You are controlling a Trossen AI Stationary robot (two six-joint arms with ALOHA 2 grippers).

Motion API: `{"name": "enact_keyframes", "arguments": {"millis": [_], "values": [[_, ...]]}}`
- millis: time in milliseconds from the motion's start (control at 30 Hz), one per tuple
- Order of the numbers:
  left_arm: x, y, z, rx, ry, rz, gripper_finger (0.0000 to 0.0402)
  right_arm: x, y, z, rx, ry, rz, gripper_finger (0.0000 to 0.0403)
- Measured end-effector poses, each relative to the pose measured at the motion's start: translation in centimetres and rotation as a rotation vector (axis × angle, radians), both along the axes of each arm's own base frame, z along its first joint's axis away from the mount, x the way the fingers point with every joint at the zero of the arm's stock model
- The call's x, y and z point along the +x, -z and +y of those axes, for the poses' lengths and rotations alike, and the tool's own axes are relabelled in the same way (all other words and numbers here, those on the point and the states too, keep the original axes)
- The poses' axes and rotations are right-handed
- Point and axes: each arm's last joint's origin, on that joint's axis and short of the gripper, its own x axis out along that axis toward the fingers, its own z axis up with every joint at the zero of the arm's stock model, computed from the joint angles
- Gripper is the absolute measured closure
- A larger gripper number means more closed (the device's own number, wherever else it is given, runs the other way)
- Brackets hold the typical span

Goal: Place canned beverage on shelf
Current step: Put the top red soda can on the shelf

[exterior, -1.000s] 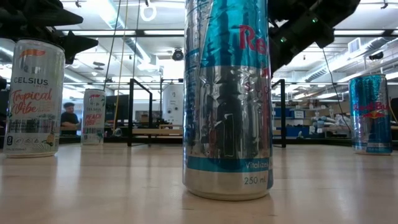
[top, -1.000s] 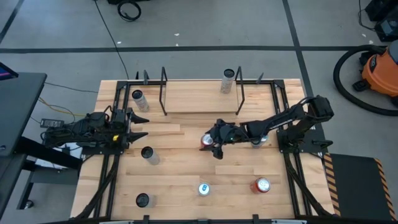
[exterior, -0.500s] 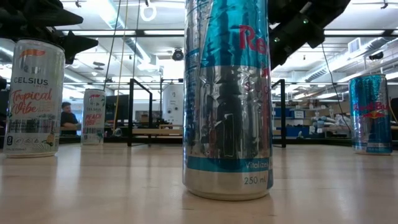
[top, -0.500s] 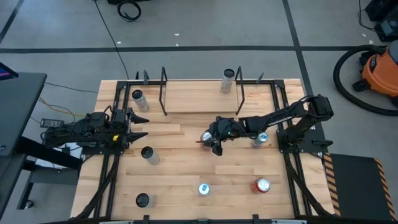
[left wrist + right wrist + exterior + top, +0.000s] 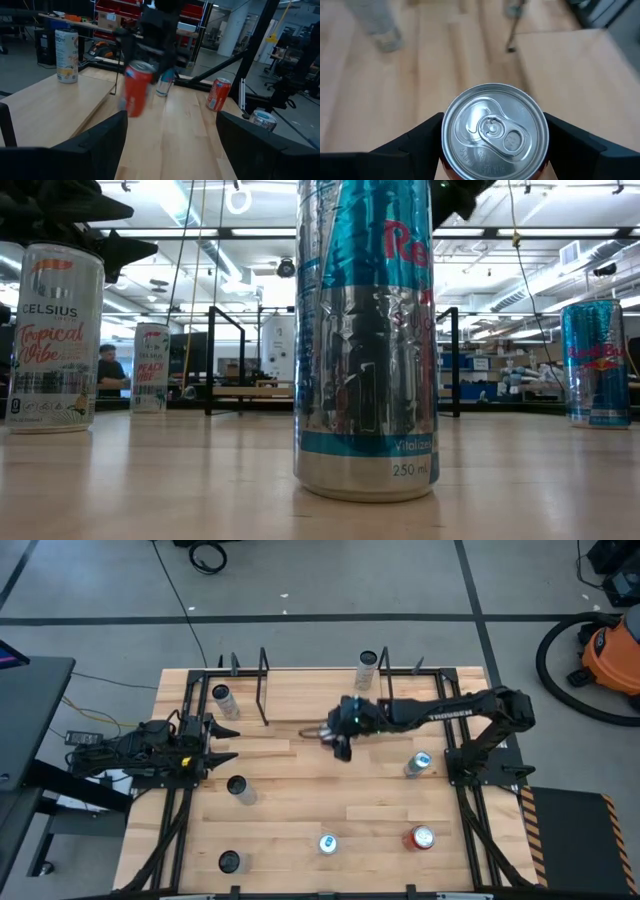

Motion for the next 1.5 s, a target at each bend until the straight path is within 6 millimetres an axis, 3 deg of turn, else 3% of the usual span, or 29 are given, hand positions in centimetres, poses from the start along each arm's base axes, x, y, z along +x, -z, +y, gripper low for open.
{"name": "enact_keyframes", "arguments": {"millis": [167,367,533,833,1100,1500], "values": [[0.0,0.0,0.0,0.0,0.0,0.0,0.0092,-0.3,-1.3,-3.7,-0.023,0.051,-0.015,0.0102],[0.0,0.0,0.0,0.0,0.0,0.001,0.0092,-1.8,-1.5,-8.6,0.023,0.125,-0.036,0.0102],[0.0,0.0,0.0,0.002,0.0,0.0,0.0092,-2.9,-1.7,-11.2,0.031,0.186,-0.06,0.0102],[0.0,0.0,0.0,0.024,0.001,0.002,0.0092,-2.7,-2.0,-11.9,-0.046,0.2,-0.137,0.0102],[0.0,0.0,0.0,0.023,0.0,0.002,0.0092,-1.9,0.2,-12.8,-0.075,0.28,-0.075,0.0102],[0.0,0.0,0.0,0.024,0.001,0.005,0.0092,-1.8,0.8,-14.2,-0.08,0.348,-0.096,0.0102]]}}
